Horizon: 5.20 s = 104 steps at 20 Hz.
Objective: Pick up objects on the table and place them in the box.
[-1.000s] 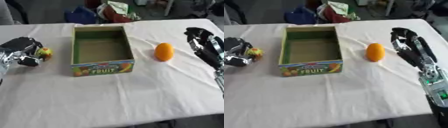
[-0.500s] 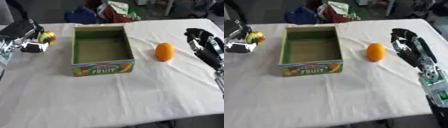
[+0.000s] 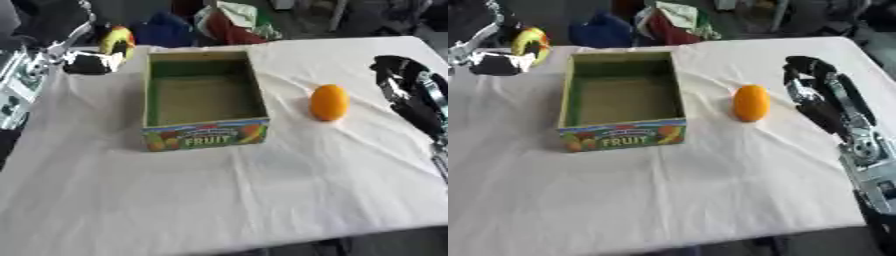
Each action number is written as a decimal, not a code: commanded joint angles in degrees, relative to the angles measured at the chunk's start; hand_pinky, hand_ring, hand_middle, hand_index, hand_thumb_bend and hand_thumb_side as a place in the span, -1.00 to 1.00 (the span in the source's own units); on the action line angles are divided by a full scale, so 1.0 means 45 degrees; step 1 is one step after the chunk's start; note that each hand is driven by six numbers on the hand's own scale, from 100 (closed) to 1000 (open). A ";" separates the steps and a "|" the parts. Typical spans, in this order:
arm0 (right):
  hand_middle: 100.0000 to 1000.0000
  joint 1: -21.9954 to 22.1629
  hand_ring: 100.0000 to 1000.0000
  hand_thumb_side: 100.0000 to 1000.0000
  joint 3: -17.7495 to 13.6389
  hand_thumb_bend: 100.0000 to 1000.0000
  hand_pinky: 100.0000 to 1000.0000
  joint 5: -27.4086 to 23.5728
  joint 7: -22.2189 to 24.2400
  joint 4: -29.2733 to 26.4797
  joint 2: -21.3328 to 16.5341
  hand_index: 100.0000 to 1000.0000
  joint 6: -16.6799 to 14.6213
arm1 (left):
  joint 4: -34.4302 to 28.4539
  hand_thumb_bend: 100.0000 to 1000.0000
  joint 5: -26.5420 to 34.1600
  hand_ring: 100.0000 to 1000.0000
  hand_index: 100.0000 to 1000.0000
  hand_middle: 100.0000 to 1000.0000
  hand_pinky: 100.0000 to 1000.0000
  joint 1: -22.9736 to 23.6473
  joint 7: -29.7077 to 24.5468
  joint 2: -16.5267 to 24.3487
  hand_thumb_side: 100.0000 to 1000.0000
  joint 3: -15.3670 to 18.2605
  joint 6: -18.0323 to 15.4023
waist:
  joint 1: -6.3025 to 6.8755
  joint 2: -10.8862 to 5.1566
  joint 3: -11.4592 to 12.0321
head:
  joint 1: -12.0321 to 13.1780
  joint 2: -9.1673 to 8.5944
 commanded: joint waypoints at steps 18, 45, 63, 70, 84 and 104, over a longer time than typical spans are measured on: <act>0.41 -0.0282 0.69 0.33 0.0039 -1.00 0.48 -0.0112 0.0187 -0.0117 -0.0029 0.65 -0.0041 | 0.2136 -0.69 -0.1977 0.06 0.29 0.01 0.26 0.0273 -0.0683 -0.1888 -0.17 -0.0873 -0.1807 | -0.0054 -0.0118 -0.0398 | 0.0179 -0.0060; 0.54 -0.2174 0.75 -0.43 0.1297 -1.00 0.57 0.1006 0.1881 0.1748 -0.3528 0.83 -0.0421 | -0.6971 -0.49 0.6779 0.13 0.55 0.15 0.22 0.4917 0.1283 0.1857 0.16 0.2063 0.2651 | -0.0124 -0.0115 0.0708 | -0.0607 -0.0175; 0.66 -0.3976 0.84 -0.49 0.1783 -1.00 0.71 0.3747 0.4785 0.6227 -0.3183 0.88 -0.1696 | -0.8385 -0.58 0.7378 0.11 0.56 0.12 0.20 0.7434 0.2387 0.1476 0.21 0.3752 0.3301 | -0.0102 -0.0159 0.1352 | -0.0922 -0.0032; 0.67 -0.4315 0.83 -0.36 0.1807 -1.00 0.71 0.4666 0.4936 0.7191 -0.2869 0.88 -0.1966 | -0.8344 -0.59 0.7424 0.11 0.56 0.12 0.20 0.7522 0.2279 0.1405 0.21 0.3770 0.3204 | -0.0139 -0.0177 0.1441 | -0.0960 0.0057; 0.13 -0.4479 0.64 -0.64 0.1697 -1.00 0.54 0.6694 0.4316 0.7825 -0.2414 0.30 -0.2052 | -0.8275 -0.61 0.7364 0.11 0.55 0.11 0.19 0.7601 0.2239 0.1313 0.22 0.3686 0.3161 | -0.0164 -0.0167 0.1594 | -0.0978 0.0175; -0.60 -0.6109 0.35 -1.00 0.1358 -1.00 0.37 0.5742 0.2211 0.5274 -0.2457 -0.60 -0.2035 | -0.8251 -0.66 0.7399 0.10 0.55 0.10 0.19 0.7709 0.2184 0.1186 0.24 0.3572 0.3136 | -0.0190 -0.0273 0.1637 | -0.1071 0.0198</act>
